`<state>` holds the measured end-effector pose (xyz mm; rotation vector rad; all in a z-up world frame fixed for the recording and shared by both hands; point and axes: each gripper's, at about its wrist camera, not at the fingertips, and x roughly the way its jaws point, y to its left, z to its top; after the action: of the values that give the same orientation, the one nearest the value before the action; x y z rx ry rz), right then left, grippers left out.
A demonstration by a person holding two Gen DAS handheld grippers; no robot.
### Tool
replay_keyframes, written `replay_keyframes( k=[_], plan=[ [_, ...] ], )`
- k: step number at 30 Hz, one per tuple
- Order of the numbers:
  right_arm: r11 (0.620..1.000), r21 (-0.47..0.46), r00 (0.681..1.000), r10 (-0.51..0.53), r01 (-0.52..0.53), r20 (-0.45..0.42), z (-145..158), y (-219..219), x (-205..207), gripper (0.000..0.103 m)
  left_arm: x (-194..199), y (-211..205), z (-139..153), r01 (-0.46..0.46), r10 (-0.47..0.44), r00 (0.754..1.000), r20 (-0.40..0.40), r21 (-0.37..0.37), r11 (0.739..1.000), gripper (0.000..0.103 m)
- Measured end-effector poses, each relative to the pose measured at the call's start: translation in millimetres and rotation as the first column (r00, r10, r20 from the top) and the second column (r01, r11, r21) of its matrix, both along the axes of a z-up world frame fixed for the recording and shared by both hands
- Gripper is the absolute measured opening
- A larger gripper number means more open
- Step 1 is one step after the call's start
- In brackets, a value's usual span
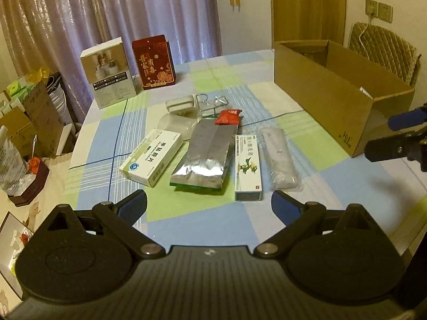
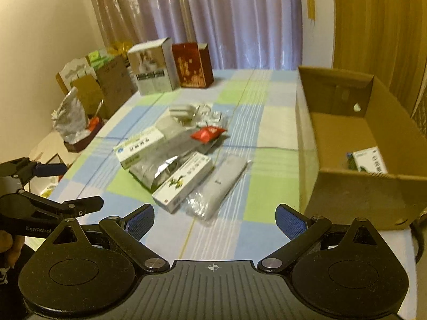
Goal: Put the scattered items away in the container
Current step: 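Return both tools to the table items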
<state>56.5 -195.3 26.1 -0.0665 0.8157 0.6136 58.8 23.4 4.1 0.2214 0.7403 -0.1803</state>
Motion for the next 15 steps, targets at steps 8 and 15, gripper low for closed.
replay_keyframes(
  k=[8, 15],
  plan=[
    [0.999, -0.006, 0.997, -0.043, 0.043, -0.061, -25, 0, 18, 0.102, 21, -16, -32, 0.056, -0.055, 0.998, -0.039, 0.019, 0.998, 0.087],
    [0.999, 0.0, 0.993, -0.054, 0.054, -0.102, -45, 5, 33, 0.102, 53, -41, -59, 0.151, -0.148, 0.986, -0.073, 0.039, 0.988, 0.072]
  ],
)
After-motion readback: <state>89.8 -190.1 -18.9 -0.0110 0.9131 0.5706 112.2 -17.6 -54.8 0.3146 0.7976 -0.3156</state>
